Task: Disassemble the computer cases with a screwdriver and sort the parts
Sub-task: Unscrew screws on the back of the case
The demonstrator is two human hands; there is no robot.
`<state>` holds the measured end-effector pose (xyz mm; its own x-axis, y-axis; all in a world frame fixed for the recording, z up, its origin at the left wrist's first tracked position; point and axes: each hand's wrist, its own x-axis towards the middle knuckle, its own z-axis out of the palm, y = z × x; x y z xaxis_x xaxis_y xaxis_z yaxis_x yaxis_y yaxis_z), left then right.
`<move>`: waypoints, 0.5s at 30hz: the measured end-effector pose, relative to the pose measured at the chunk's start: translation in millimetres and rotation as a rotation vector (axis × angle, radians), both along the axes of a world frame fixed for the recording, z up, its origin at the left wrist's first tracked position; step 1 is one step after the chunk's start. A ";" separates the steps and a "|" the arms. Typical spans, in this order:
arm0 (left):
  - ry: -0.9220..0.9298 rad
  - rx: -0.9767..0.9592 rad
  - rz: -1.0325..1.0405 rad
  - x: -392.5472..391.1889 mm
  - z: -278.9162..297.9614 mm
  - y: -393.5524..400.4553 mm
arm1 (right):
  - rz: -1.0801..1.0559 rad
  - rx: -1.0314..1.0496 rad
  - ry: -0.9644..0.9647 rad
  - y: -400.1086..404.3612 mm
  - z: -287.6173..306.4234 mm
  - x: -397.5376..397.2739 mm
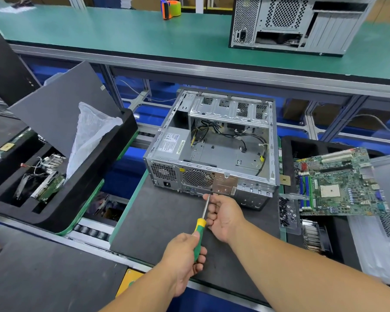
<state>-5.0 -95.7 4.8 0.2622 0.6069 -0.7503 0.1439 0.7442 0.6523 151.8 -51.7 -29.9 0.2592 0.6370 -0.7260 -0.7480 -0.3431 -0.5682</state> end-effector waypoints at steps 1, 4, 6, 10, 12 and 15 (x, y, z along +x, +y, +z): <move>0.003 0.001 -0.003 -1.4 -0.4 0.3 | -0.007 0.002 0.013 -0.1 0.3 0.0; 0.004 0.005 -0.009 -4.0 0.3 0.4 | -0.009 -0.001 0.027 1.4 1.7 1.0; 0.002 0.019 -0.010 -4.2 1.5 0.6 | -0.015 -0.001 0.033 4.5 3.4 1.1; 0.019 0.072 -0.026 -1.1 4.1 3.6 | -0.047 0.013 0.049 8.5 5.7 -0.6; 0.019 0.088 -0.025 1.2 5.8 5.1 | -0.049 0.015 0.049 8.5 5.8 -1.1; 0.028 0.094 -0.024 3.9 6.5 5.1 | -0.038 0.013 0.033 8.1 5.0 -0.9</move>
<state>-1.1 -90.5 11.3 0.2575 0.6686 -0.6976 0.1805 0.6760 0.7145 150.9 -43.6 -24.9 0.2594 0.6369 -0.7260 -0.7788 -0.3067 -0.5473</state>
